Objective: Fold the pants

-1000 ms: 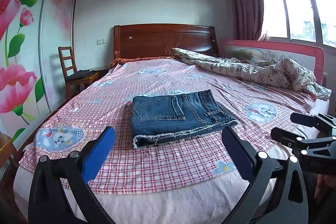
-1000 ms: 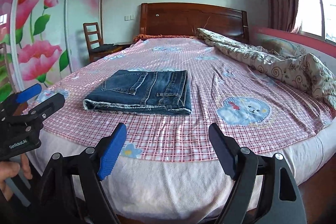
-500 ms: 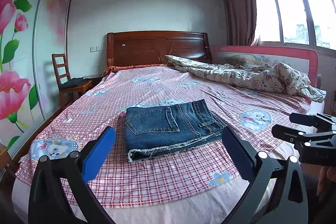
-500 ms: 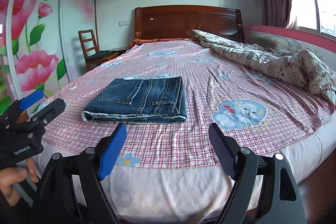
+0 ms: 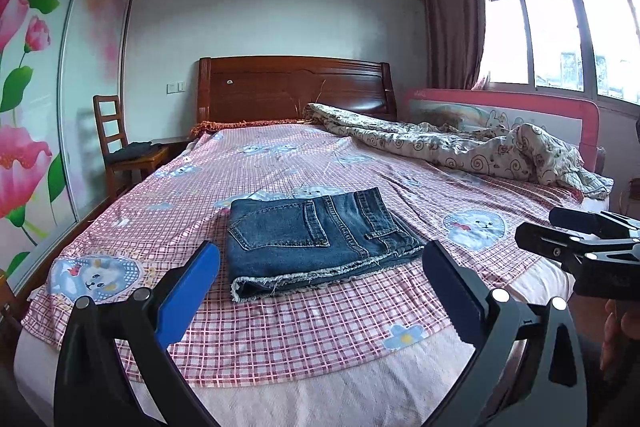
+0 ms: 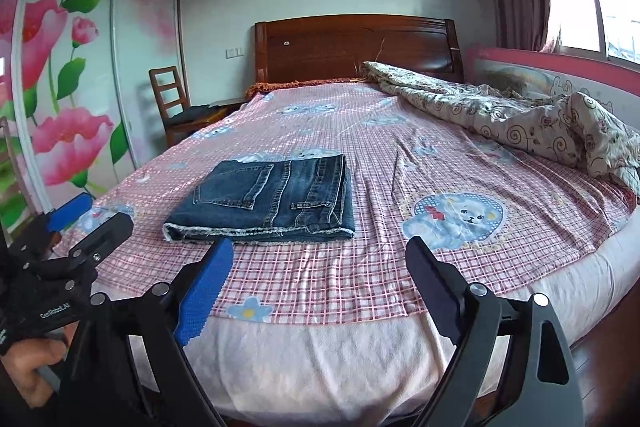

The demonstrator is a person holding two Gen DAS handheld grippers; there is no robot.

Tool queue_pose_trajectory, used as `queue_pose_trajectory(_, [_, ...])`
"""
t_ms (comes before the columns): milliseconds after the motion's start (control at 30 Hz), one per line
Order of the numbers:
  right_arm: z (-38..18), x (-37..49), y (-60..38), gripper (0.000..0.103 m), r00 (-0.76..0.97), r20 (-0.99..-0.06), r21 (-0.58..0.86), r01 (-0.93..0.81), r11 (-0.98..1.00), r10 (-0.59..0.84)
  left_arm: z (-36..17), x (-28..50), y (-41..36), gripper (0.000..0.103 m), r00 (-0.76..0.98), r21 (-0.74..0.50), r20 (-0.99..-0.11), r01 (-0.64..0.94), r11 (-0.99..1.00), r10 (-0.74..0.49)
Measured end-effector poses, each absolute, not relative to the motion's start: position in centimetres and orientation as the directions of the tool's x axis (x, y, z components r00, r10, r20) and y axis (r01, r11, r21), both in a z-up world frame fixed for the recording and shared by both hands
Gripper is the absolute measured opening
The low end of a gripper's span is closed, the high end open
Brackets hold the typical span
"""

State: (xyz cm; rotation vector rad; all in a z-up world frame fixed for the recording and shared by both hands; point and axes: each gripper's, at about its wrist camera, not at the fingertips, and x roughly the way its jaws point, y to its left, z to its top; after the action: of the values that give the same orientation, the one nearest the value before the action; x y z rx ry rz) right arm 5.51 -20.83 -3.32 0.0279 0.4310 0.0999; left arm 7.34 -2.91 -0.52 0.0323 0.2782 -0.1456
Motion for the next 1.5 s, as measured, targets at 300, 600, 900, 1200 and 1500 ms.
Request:
queue_pose_trajectory(300, [-3.50, 5.62, -20.67, 0.087, 0.900, -0.421, 0.052, -0.100, 0.994, 0.112, -0.61, 7.68, -2.51, 0.101, 0.948, -0.013, -0.286, 0.142, 0.990, -0.140])
queue_pose_trajectory(600, [-3.59, 5.77, -20.83, 0.087, 0.896, -0.428, 0.058, -0.105, 0.993, 0.119, -0.66, 7.79, -2.42, 0.101, 0.946, -0.023, -0.291, 0.142, 0.990, -0.142])
queue_pose_trajectory(900, [-3.53, 5.71, -20.82, 0.087, 0.896, -0.428, 0.059, -0.103, 0.993, 0.119, -0.69, 7.95, -2.53, 0.101, 0.944, -0.022, -0.297, 0.145, 0.989, -0.145])
queue_pose_trajectory(1200, [-3.64, 5.78, -20.84, 0.087, 0.893, -0.434, 0.066, -0.099, 0.993, 0.118, -0.81, 8.17, -2.48, 0.101, 0.941, -0.023, -0.306, 0.143, 0.989, -0.143])
queue_pose_trajectory(1500, [-3.78, 5.85, -20.81, 0.087, 0.889, -0.441, 0.072, -0.101, 0.992, 0.122, -0.96, 8.29, -2.60, 0.101, 0.938, -0.026, -0.313, 0.151, 0.988, -0.151])
